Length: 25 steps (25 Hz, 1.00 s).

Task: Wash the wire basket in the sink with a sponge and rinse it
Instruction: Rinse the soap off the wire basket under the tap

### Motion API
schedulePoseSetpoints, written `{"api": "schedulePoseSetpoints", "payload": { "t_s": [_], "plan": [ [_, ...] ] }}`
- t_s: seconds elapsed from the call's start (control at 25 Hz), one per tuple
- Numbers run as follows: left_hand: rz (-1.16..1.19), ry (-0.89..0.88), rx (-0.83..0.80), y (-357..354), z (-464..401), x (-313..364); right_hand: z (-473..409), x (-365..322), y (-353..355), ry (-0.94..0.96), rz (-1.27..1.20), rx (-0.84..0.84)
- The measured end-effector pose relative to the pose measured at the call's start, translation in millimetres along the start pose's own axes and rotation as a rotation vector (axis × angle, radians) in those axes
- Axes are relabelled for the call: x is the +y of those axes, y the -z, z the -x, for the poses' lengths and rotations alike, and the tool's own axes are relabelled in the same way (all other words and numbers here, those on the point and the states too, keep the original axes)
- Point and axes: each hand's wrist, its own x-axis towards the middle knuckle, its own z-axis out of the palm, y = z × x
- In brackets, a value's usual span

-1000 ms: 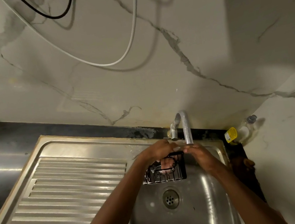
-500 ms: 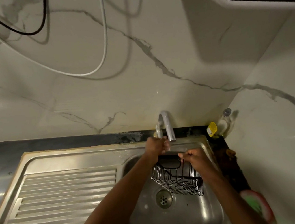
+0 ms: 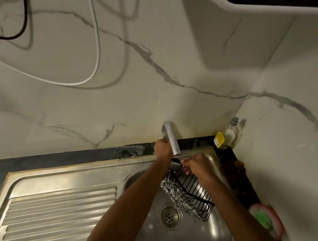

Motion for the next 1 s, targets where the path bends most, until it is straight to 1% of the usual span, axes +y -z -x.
{"api": "schedulePoseSetpoints", "payload": {
  "t_s": [0.08,0.16,0.24,0.32,0.4,0.48,0.52,0.56,0.68,0.76,0.8,0.88,0.92,0.96,1.0],
  "plan": [
    [-0.116,-0.088,-0.077,1.8,7.6,-10.1,-2.0,1.3,-11.2,-0.035,0.023,0.044],
    [-0.225,-0.158,-0.165,1.7,7.6,-18.9,-8.5,3.2,-21.8,-0.086,0.003,0.125],
    [-0.226,-0.123,-0.239,2.1,2.7,-21.7,-15.6,3.1,-30.8,-0.140,-0.001,0.158],
    [-0.063,-0.001,-0.221,2.8,-6.3,-21.6,-22.9,4.2,-36.5,-0.186,-0.020,0.129],
    [0.179,0.145,-0.194,3.7,-9.9,-13.5,-26.4,2.4,-38.3,-0.203,-0.051,0.129],
    [0.446,0.267,-0.237,-0.5,-8.0,-6.9,-28.6,0.7,-38.7,-0.214,-0.045,0.144],
    [0.504,0.292,-0.242,-2.3,-5.0,-4.7,-28.7,-0.3,-39.0,-0.218,-0.040,0.144],
    [0.492,0.284,-0.251,-2.8,-3.4,-3.7,-29.6,-0.8,-40.0,-0.226,-0.034,0.143],
    [0.216,0.132,-0.304,-5.6,-7.5,-12.2,-35.7,2.2,-37.5,-0.256,-0.062,0.149],
    [0.038,0.029,-0.265,-1.4,-15.6,-19.9,-37.8,3.6,-32.6,-0.243,-0.086,0.161],
    [-0.091,-0.054,-0.224,2.4,-15.9,-23.1,-37.3,4.8,-30.1,-0.233,-0.095,0.164],
    [-0.426,-0.240,-0.148,10.3,-8.7,-25.7,-35.8,7.4,-25.5,-0.238,-0.126,0.151],
    [-0.518,-0.305,-0.128,13.4,-3.1,-27.0,-34.9,9.2,-22.5,-0.256,-0.143,0.136],
    [-0.550,-0.344,-0.132,15.1,0.5,-27.9,-34.1,10.9,-19.4,-0.279,-0.158,0.117],
    [-0.541,-0.347,-0.152,16.1,1.2,-30.9,-32.4,13.7,-15.6,-0.303,-0.173,0.098]
  ]
}}
